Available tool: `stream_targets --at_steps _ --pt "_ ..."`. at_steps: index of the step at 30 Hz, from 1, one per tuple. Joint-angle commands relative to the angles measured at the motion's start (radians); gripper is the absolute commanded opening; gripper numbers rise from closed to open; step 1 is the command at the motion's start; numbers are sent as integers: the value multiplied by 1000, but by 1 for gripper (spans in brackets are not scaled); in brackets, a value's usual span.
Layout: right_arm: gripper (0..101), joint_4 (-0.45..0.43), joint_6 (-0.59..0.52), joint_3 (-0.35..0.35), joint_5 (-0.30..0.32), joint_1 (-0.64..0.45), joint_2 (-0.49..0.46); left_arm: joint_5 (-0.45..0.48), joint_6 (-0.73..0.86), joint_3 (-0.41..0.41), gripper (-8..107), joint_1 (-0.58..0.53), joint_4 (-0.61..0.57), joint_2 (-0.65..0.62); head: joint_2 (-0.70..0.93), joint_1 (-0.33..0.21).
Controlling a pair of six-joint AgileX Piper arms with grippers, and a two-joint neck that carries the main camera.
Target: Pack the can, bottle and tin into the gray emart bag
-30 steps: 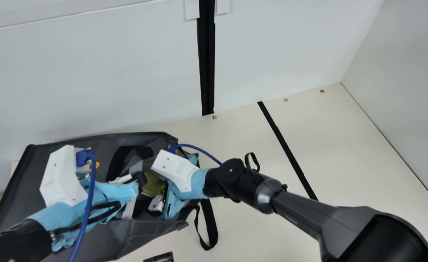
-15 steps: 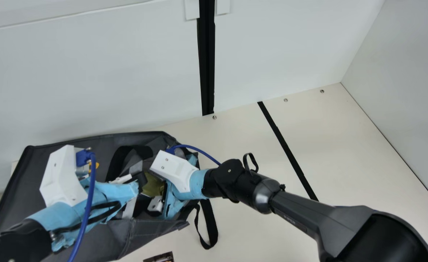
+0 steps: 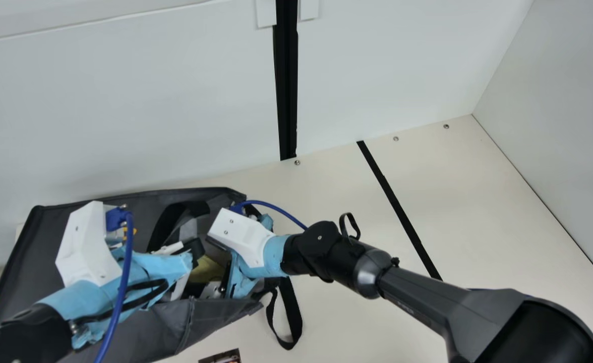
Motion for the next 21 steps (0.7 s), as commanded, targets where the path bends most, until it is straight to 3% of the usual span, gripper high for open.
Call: stream_targets --at_steps 1,21 --pt "91 -5 4 7 1 -2 -8 0 0 0 10 0 0 0 -2 -23" --pt "91 -99 78 85 10 -30 -136 0 0 0 10 0 0 0 -2 -23"
